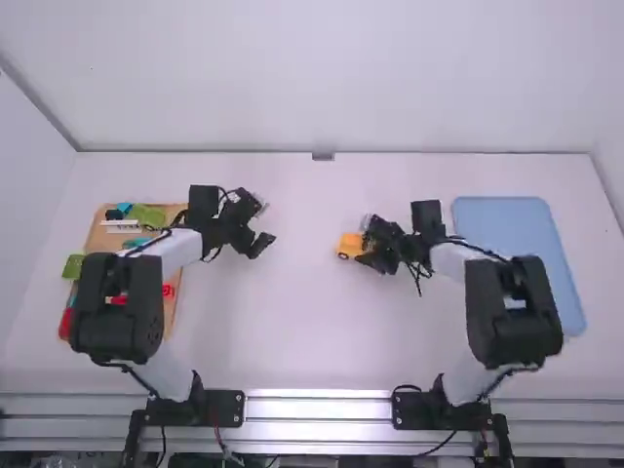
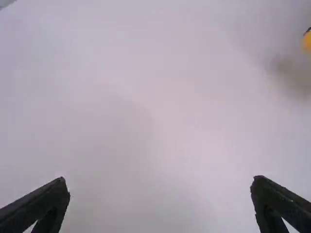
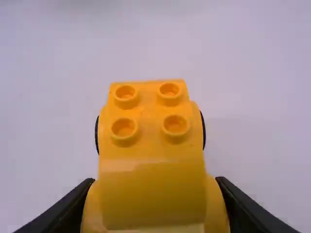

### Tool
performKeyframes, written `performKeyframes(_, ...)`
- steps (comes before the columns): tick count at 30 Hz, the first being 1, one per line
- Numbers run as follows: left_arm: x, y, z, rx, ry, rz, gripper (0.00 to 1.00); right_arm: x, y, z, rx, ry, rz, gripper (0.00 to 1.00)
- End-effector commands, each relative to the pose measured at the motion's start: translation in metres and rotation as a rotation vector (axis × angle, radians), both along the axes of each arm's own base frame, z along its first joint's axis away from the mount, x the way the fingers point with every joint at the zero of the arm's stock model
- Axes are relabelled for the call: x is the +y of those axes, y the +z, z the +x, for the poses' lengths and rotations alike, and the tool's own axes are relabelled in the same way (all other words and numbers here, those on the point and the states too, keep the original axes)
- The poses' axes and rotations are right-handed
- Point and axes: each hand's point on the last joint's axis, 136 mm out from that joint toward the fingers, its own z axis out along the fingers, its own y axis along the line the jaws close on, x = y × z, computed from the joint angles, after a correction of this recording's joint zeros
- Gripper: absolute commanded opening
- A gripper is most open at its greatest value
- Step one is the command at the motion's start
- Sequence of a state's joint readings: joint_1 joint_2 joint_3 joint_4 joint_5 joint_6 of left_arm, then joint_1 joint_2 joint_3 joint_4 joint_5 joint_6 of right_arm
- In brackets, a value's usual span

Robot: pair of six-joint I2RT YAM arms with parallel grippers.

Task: Assemble lego blocks to make yellow taxi

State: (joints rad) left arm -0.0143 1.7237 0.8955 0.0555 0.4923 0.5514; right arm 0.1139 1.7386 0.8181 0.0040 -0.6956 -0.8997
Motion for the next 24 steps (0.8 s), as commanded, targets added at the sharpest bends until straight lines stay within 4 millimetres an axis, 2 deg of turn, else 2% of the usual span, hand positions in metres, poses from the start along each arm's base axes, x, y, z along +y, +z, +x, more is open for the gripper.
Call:
performKeyframes(1,0.016,-0.003,0.006,0.041,0.218,0.047,0.99,-0.043,0.016,0.017,-0.064,-0.153,-0.143,0.53)
performKeyframes(2,0.016,-0.003,0.007,0.034,0.23,0.06,0.99,-0.053,0.02,0.017,-0.067,-0.184,-0.161,0.53)
performKeyframes(4,0.014,-0.002,0.011,0.018,0.258,0.089,0.99,-0.086,0.035,0.017,-0.075,-0.282,-0.203,0.52)
performKeyframes(6,0.012,-0.001,0.012,0.003,0.264,0.11,0.99,-0.106,0.043,0.015,-0.073,-0.337,-0.207,0.51)
performKeyframes(8,0.006,0.0,0.013,-0.01,0.256,0.121,0.99,-0.138,0.053,0.014,-0.061,-0.444,-0.195,0.5)
performKeyframes(10,0.001,0.003,0.015,-0.025,0.245,0.117,0.99,-0.165,0.057,0.014,-0.045,-0.549,-0.179,0.5)
performKeyframes(13,-0.009,0.006,0.016,-0.046,0.225,0.111,0.99,-0.234,0.058,0.014,-0.006,-0.82,-0.135,0.5)
performKeyframes(14,-0.009,0.006,0.016,-0.047,0.225,0.11,0.99,-0.237,0.058,0.014,-0.004,-0.832,-0.132,0.5)
performKeyframes(16,-0.009,0.01,0.02,-0.057,0.244,0.09,0.99,-0.271,0.054,0.015,0.013,-0.963,-0.08,0.5)
performKeyframes(18,-0.009,0.013,0.023,-0.055,0.279,0.052,0.99,-0.293,0.046,0.015,0.029,-1.054,-0.045,0.51)
performKeyframes(20,-0.01,0.017,0.026,-0.039,0.341,-0.012,0.99,-0.324,0.024,0.011,0.077,-1.171,0.006,0.52)
performKeyframes(24,-0.011,0.019,0.028,-0.013,0.405,-0.08,0.99,-0.343,-0.006,0.009,0.123,-1.226,0.032,0.55)
